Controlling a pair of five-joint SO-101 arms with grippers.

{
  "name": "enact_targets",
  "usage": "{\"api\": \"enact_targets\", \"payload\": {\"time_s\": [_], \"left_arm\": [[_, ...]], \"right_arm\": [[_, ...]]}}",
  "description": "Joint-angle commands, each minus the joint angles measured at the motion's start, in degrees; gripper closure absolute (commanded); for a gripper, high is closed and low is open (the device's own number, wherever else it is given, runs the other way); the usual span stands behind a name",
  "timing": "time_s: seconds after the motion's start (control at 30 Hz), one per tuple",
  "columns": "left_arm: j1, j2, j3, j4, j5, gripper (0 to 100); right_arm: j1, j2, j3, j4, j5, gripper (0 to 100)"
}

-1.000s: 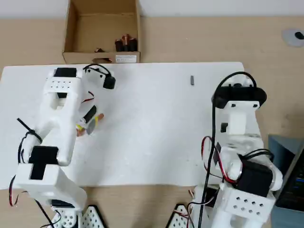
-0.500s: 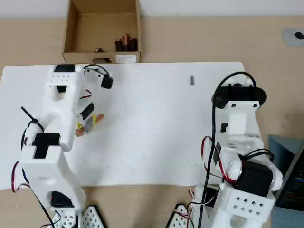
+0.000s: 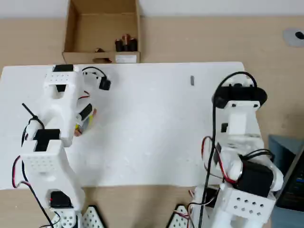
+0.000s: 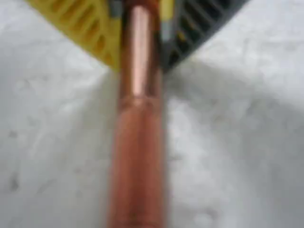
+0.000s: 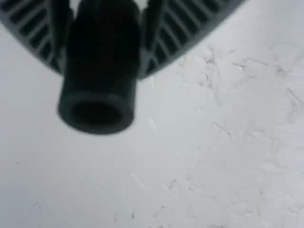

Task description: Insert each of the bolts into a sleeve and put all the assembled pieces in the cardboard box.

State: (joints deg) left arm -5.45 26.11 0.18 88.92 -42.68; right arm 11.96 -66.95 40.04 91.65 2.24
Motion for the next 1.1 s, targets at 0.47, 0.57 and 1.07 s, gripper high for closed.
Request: {"api": "enact_targets", "payload": {"time_s": [0.47,0.57,1.07], "left_arm": [[3.43,-17.45,-7.65,5.98,13.98,99],[3.25,-19.21,-7.03,6.07,23.21,99],[-1.93,-19.47,-9.14,5.80,86.86,99]], "right_arm": [[0.84,-1.19,0.04,-1.23,-0.18,98.8],[0.75,-1.19,0.04,-1.23,-0.18,98.8],[0.66,-1.19,0.13,-1.14,-0.18,98.8]]}}
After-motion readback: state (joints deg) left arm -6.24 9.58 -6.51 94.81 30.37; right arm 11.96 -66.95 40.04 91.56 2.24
